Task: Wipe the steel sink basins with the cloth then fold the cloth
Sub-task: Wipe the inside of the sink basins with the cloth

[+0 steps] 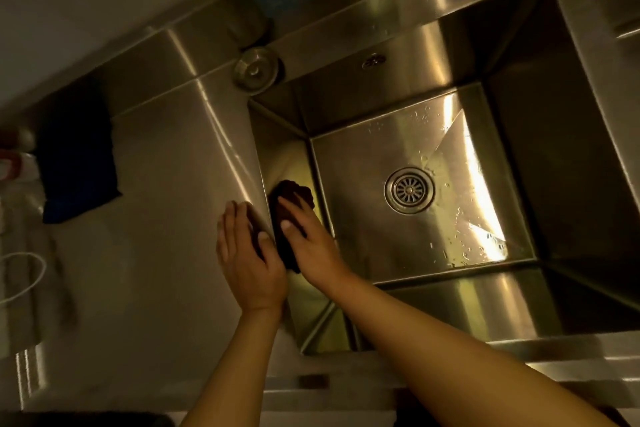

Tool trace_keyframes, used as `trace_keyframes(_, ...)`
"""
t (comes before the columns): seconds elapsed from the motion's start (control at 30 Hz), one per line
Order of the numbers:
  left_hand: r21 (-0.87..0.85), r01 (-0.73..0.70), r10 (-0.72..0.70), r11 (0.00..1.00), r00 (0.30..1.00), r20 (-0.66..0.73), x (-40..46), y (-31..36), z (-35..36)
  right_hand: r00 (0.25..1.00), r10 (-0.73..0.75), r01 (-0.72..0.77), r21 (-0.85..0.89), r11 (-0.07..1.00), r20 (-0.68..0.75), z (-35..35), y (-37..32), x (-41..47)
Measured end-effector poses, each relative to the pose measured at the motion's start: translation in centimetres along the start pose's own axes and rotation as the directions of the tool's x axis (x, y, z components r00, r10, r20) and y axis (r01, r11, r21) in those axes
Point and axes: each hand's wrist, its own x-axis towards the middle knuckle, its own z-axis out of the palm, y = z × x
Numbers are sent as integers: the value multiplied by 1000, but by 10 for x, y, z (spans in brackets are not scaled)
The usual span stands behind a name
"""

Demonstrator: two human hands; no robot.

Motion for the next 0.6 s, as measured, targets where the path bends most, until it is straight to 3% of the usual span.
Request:
trace_keyframes(0.23,44,19,-21,999,999,32,2,3,-2,996,73,-75,-46,996,-44,-1,6,88)
trace_keyframes(0.37,57,19,-21,998,999,32,1,1,-1,978,191,-196,-62,979,-85,-7,19,127)
trace_keyframes(0.6,76,9,-11,997,1000,17,2,0,1,947,309,-317,-87,944,-91,-8,59,102)
